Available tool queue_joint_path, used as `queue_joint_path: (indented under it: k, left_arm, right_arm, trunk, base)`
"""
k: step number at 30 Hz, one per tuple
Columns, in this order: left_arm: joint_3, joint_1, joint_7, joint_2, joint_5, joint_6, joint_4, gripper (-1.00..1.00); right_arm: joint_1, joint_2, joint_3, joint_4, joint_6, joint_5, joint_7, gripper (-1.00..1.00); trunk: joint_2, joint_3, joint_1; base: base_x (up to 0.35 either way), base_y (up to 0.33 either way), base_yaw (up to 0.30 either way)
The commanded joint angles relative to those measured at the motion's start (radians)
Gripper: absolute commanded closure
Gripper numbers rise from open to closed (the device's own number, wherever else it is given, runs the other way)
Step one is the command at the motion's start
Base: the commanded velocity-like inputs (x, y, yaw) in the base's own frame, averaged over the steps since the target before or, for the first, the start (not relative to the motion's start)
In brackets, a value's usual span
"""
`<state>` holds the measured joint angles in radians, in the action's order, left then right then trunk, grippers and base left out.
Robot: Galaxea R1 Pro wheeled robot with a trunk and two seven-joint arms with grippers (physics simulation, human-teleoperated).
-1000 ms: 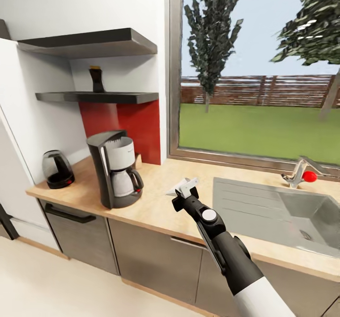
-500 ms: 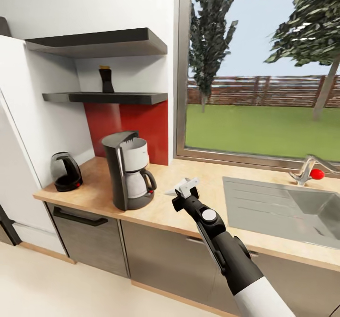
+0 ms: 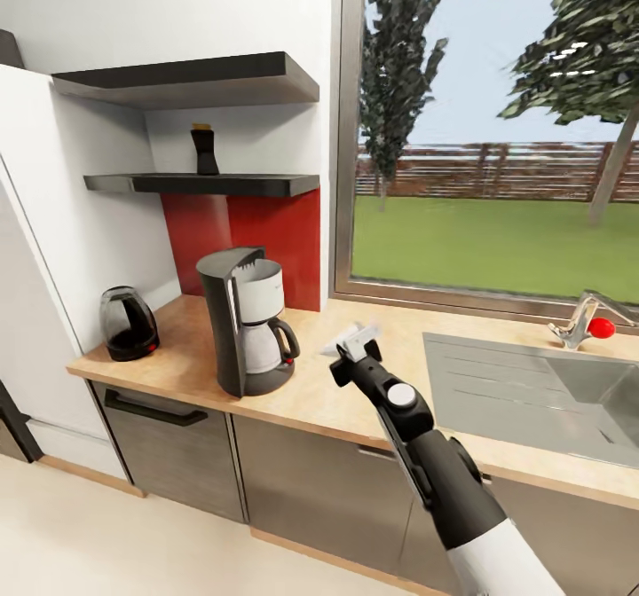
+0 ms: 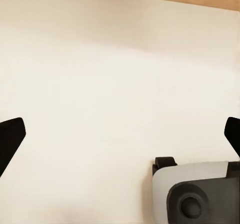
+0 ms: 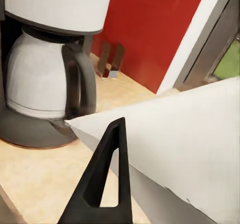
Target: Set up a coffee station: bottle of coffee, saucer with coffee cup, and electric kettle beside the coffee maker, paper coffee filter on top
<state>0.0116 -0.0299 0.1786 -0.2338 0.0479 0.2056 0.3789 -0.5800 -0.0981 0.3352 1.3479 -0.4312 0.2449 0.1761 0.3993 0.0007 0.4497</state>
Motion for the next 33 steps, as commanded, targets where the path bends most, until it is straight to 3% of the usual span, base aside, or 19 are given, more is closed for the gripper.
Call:
queue_joint_path:
  k: [1, 3, 6, 8, 9, 11, 14, 17, 19, 24, 27, 33]
  left_arm:
    - [0.001, -0.001, 0.006, 0.001, 0.005, 0.001, -0.003, -1.0]
    - [0.001, 0.0, 0.007, 0.002, 0.006, 0.0, -0.015, -1.0]
    - [0.001, 0.0, 0.007, 0.003, 0.006, 0.002, -0.042, -1.0]
    - [0.001, 0.001, 0.007, 0.004, 0.005, 0.004, -0.07, -1.0]
    - [0.001, 0.001, 0.011, 0.004, 0.005, 0.002, -0.077, -1.0]
    - [0.001, 0.001, 0.013, 0.004, 0.006, 0.001, -0.078, -1.0]
    - [0.002, 0.001, 0.014, 0.015, 0.006, 0.001, -0.078, -1.0]
    - [0.002, 0.0, 0.015, 0.017, 0.006, 0.001, -0.078, -1.0]
    - [0.002, 0.0, 0.016, 0.017, 0.006, 0.002, -0.078, -1.0]
    - [0.001, -0.001, 0.017, 0.016, 0.006, 0.002, -0.079, -1.0]
    - [0.002, -0.001, 0.018, 0.016, 0.006, 0.002, -0.08, -1.0]
    - [0.001, -0.001, 0.013, 0.016, 0.007, -0.003, -0.079, -1.0]
  right_arm:
    - [-0.009, 0.001, -0.001, 0.004, -0.046, 0.048, 0.025, 1.0]
    - [-0.059, 0.004, -0.001, 0.006, -0.123, 0.142, 0.115, 1.0]
    - [-0.157, 0.004, -0.002, 0.004, -0.161, 0.248, 0.257, 1.0]
    - [-0.288, 0.004, -0.003, -0.025, -0.199, 0.333, 0.369, 1.0]
    - [-0.395, 0.005, -0.004, -0.07, -0.283, 0.353, 0.398, 1.0]
    - [-0.454, 0.003, -0.004, -0.107, -0.318, 0.355, 0.42, 1.0]
    - [-0.621, -0.005, -0.003, -0.261, -0.346, 0.356, 0.523, 1.0]
    - [-0.714, -0.013, -0.001, -0.35, -0.394, 0.354, 0.549, 1.0]
    - [-0.824, -0.036, -0.001, -0.445, -0.473, 0.352, 0.598, 1.0]
    - [-0.913, -0.076, -0.001, -0.501, -0.537, 0.351, 0.617, 1.0]
    - [-0.974, -0.076, -0.001, -0.531, -0.567, 0.35, 0.619, 1.0]
    - [-0.991, -0.076, 0.007, -0.602, -0.575, 0.35, 0.68, 1.0]
  trunk:
    - [0.001, 0.0, 0.0]
    - [0.001, 0.0, 0.0]
    - [0.001, 0.0, 0.0]
    - [0.001, 0.0, 0.0]
    - [0.001, 0.0, 0.0]
    - [0.001, 0.0, 0.0]
    - [0.001, 0.0, 0.0]
    - [0.001, 0.0, 0.0]
    - [0.001, 0.0, 0.0]
    - [0.001, 0.0, 0.0]
    - [0.001, 0.0, 0.0]
    - [0.001, 0.0, 0.0]
  base:
    - [0.0, 0.0, 0.0]
    - [0.0, 0.0, 0.0]
    - [0.0, 0.0, 0.0]
    - [0.0, 0.0, 0.0]
    - [0.0, 0.0, 0.0]
    - [0.0, 0.0, 0.0]
    - [0.0, 0.0, 0.0]
    - [0.0, 0.0, 0.0]
    - [0.0, 0.0, 0.0]
    - [0.0, 0.0, 0.0]
    - [0.0, 0.0, 0.0]
    - [0.0, 0.0, 0.0]
